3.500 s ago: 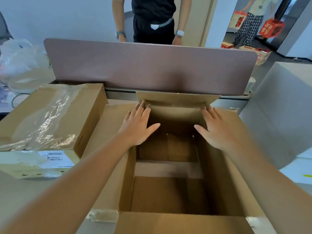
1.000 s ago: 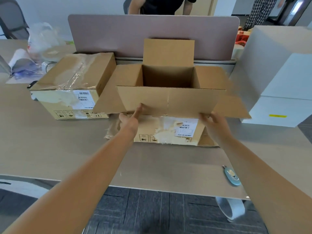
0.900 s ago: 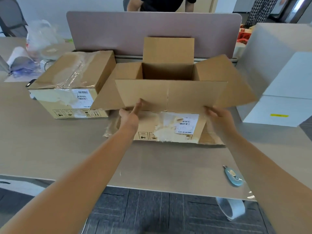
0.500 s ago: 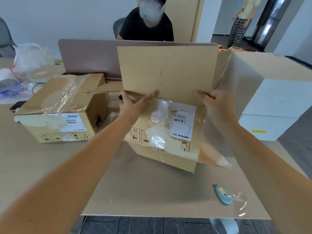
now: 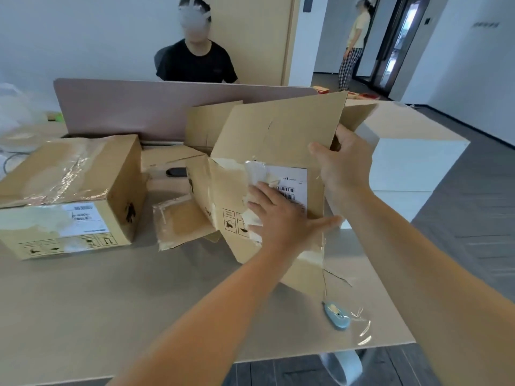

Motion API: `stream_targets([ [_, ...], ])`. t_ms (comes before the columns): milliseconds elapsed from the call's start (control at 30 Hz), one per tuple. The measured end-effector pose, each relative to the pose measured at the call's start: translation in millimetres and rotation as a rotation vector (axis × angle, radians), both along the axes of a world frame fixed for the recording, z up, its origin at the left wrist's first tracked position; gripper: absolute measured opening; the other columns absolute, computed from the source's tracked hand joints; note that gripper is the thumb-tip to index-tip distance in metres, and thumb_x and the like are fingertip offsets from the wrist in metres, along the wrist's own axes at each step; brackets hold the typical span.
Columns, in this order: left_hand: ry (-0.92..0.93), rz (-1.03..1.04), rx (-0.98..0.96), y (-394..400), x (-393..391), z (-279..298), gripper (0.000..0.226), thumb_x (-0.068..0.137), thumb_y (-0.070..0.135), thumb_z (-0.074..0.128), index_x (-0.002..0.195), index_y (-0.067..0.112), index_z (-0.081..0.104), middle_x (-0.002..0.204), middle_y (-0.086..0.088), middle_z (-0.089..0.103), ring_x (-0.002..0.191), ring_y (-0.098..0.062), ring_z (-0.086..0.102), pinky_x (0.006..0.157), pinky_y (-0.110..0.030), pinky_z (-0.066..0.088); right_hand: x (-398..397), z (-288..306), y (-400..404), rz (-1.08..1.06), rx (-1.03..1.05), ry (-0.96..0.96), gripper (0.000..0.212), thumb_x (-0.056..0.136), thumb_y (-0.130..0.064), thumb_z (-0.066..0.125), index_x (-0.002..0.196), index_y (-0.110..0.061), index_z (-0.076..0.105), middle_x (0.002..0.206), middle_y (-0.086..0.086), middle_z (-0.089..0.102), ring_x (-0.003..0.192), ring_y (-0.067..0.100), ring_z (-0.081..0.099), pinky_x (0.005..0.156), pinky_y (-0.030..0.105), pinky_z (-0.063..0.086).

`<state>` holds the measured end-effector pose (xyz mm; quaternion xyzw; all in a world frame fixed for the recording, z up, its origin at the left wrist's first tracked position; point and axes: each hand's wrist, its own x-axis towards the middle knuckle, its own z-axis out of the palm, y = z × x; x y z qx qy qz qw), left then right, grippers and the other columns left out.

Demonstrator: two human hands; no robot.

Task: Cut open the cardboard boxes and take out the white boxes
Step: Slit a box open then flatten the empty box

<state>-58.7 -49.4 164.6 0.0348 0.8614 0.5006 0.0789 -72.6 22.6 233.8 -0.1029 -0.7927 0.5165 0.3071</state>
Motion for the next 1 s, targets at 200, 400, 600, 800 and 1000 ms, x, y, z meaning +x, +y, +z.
stream_targets([
  [200, 0.063, -0.163, -0.163, -19.8, -4.9, 4.8, 0.135, 0.064, 0.049, 0.077, 0.143, 0.005, -0.022, 0.154, -0.005, -0.022, 0.143, -0.028, -0.015, 0.115, -0.053, 0.009, 10.4, 3.4, 8.1, 0.033, 0.053, 0.017, 0.041, 0.082, -0.004, 0.053, 0.121, -0.015, 0.05, 0.091, -0.014, 0.056, 0.076, 0.001, 0.052, 0.059, -0.001, 0.039],
  [400, 0.156, -0.327, -0.327, -70.1, -15.7, 28.5, 0.098, 0.07, 0.036, 0.076, 0.146, 0.015, 0.017, 0.136, 0.001, 0.033, 0.128, -0.018, 0.033, 0.095, -0.027, 0.031, 11.6, -0.8, -1.2, 0.09, 0.006, 0.02, 0.057, 0.085, 0.0, 0.052, 0.135, -0.012, 0.029, 0.096, -0.019, 0.042, 0.08, -0.001, 0.045, 0.064, -0.002, 0.039],
  [600, 0.093, -0.434, -0.456, -105.6, -27.4, 76.0, 0.087, 0.078, 0.028, 0.07, 0.148, 0.026, 0.018, 0.152, 0.004, 0.024, 0.135, -0.016, 0.027, 0.094, -0.021, 0.021, 14.1, 10.3, -15.0, 0.161, 0.008, 0.04, 0.064, 0.083, 0.004, 0.052, 0.138, -0.009, 0.022, 0.131, 0.004, 0.044, 0.112, 0.013, 0.046, 0.085, 0.011, 0.037],
  [800, 0.029, -0.479, -0.513, -109.5, -16.4, 60.2, 0.083, 0.081, 0.031, 0.068, 0.146, 0.037, 0.017, 0.153, 0.009, 0.02, 0.137, -0.016, 0.024, 0.1, -0.026, 0.022, 29.1, -12.5, -17.5, 0.178, -0.072, 0.023, 0.067, 0.082, 0.007, 0.05, 0.137, -0.01, 0.018, 0.107, -0.009, 0.044, 0.102, 0.012, 0.045, 0.091, 0.035, 0.051],
  [1000, 0.11, -0.519, -0.468, -76.8, 17.8, -6.5, 0.086, 0.082, 0.029, 0.066, 0.149, 0.03, 0.011, 0.156, 0.009, 0.011, 0.142, -0.015, 0.013, 0.111, -0.031, 0.015, 53.6, -60.7, 15.1, 0.068, -0.194, -0.057, 0.066, 0.075, 0.006, 0.054, 0.129, -0.01, 0.02, 0.099, -0.012, 0.045, 0.095, 0.013, 0.051, 0.084, 0.027, 0.046],
])
